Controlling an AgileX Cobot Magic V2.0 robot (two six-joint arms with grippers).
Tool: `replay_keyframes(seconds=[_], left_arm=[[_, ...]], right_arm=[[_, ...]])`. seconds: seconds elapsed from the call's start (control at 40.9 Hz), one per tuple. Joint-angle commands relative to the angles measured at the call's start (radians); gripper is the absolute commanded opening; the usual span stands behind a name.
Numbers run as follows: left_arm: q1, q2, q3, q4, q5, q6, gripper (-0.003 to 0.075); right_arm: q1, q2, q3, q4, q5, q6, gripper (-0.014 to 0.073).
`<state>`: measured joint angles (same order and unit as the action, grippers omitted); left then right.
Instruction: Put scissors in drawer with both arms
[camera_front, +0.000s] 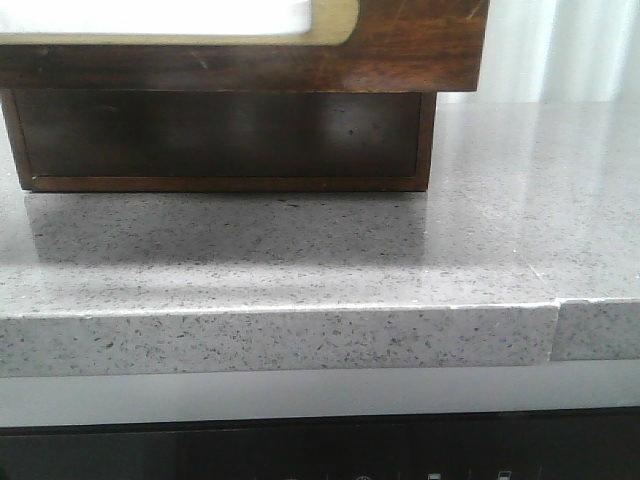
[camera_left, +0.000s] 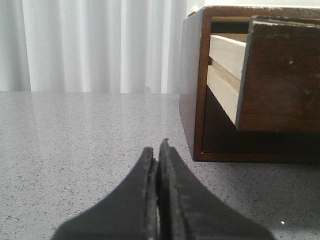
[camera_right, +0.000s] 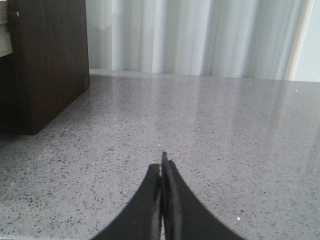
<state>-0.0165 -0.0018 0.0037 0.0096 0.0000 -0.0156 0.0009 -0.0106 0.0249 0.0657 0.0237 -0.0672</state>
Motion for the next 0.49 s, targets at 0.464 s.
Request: replay_keyframes(seconds=[0.464], left_arm=[[-0.001,-0.021,0.026,-0.010,-0.083,-0.009,-0.0020]], right_arm=[[0.002,-0.017,0.002,-0.074,-0.074,0.097,-0.0069]])
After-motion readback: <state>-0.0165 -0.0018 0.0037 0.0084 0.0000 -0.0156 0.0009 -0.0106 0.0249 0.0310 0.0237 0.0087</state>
